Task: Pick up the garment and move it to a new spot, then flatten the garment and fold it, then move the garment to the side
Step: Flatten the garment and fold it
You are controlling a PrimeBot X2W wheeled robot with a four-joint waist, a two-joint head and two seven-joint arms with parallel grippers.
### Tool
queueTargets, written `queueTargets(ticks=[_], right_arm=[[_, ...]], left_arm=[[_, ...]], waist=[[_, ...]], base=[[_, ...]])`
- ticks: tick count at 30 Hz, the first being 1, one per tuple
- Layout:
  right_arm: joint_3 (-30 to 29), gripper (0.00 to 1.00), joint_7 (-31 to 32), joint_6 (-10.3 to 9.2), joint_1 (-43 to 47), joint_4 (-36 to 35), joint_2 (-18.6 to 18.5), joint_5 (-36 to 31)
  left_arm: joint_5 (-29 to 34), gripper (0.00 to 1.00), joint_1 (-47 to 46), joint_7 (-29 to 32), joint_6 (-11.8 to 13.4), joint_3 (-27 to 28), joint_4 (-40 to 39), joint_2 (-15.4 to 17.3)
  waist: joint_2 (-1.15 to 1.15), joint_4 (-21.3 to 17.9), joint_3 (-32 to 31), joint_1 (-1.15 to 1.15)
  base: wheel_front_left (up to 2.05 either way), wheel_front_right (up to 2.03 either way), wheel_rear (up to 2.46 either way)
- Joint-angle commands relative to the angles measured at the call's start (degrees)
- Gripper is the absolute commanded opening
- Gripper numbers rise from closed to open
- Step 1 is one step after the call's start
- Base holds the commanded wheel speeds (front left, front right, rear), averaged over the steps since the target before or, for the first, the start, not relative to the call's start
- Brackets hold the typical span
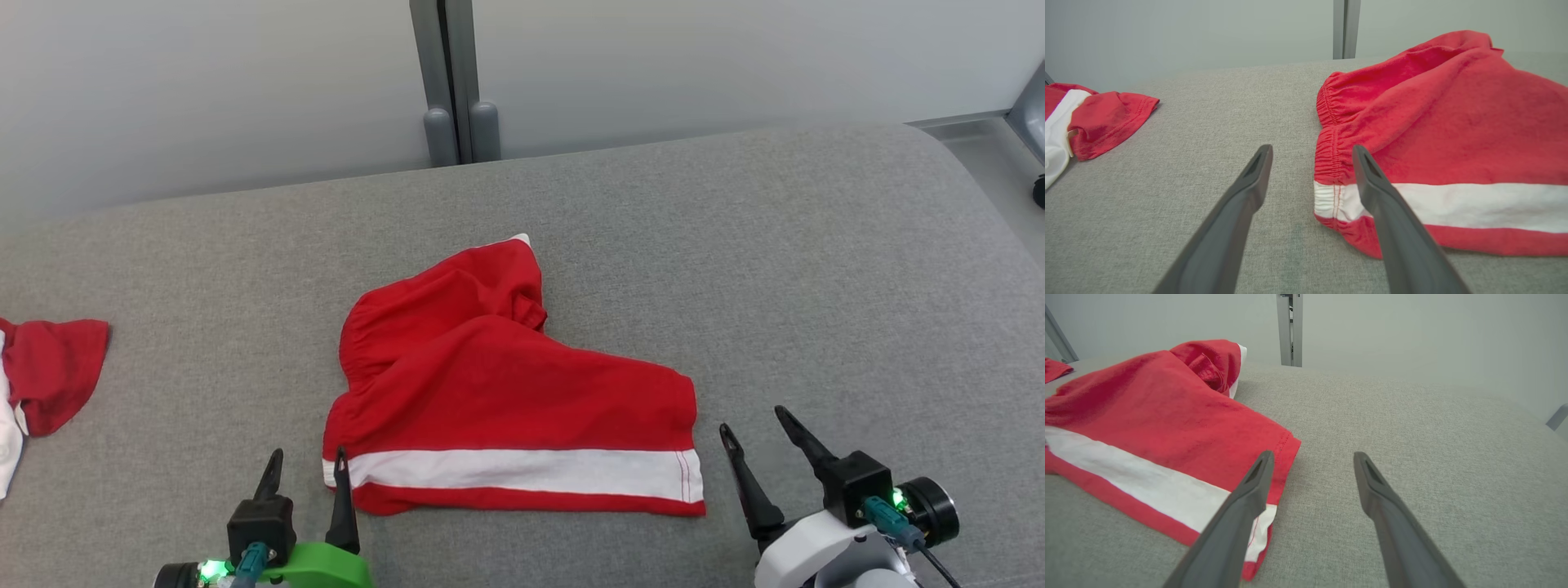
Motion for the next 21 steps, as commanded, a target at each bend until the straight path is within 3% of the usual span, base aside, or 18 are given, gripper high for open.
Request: queueTargets(ticks=[1,15,21], right_arm=[[0.6,1.0,0.0,-0.08,0.7,0.3,-0.1,0.4],[7.8,1.0,0.0,-0.08,-3.5,12.2,-0.2,6.8],[9.2,1.0,0.0,-0.08,-5.0,15.3,-0.2,8.0]], left_arm=[[0.9,1.0,0.8,0.0,-0.4,0.3,-0.4,-0.2],[1.8,1.0,-0.3,0.0,-2.2,1.2,0.9,-1.0],[0.6,1.0,-0.7,0.0,-1.7,0.5,0.8,-1.0]], waist=[[0.0,0.0,0.0,0.0],[0.0,1.7,2.1,0.0],[0.0,2.5,2.8,0.0]], base=[[0.0,0.0,0.0],[0.0,0.0,0.0],[0.0,0.0,0.0]])
